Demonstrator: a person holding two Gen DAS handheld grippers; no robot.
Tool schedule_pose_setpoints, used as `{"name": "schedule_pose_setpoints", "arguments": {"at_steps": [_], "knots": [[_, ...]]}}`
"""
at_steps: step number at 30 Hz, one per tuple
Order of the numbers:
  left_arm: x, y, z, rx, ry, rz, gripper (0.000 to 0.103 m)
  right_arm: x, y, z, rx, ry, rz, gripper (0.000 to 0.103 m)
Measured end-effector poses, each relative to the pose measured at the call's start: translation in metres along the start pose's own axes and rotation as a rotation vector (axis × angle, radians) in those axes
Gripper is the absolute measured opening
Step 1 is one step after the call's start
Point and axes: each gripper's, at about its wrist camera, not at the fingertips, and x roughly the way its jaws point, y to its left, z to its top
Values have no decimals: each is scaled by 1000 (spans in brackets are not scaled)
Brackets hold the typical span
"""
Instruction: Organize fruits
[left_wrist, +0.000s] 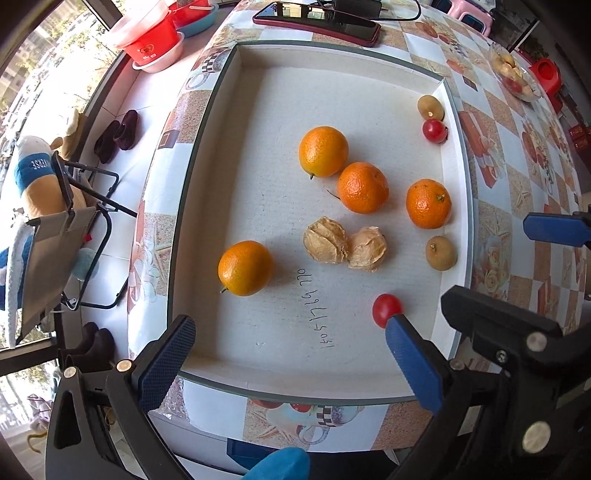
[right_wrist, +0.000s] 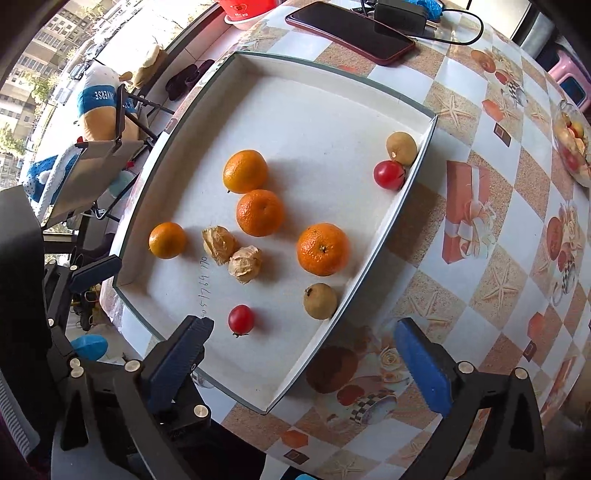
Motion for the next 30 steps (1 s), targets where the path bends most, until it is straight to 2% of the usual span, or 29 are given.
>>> {"name": "schedule_pose_setpoints", "arguments": {"at_steps": [4, 11, 23, 30], "knots": [[-3, -2, -2, 18, 2, 19, 103, -3, -1, -2, -6, -4, -34, 103], [-10, -8, -4, 25, -7, 52, 103, -5, 0, -1, -12, -5, -37, 103], [-17, -9, -4, 21, -18, 57, 103, -6, 9, -2, -29, -7, -37, 103], [-22, -7, -6, 34, -42, 34, 103, -3, 9, -1, -21, -5, -36, 103]]}}
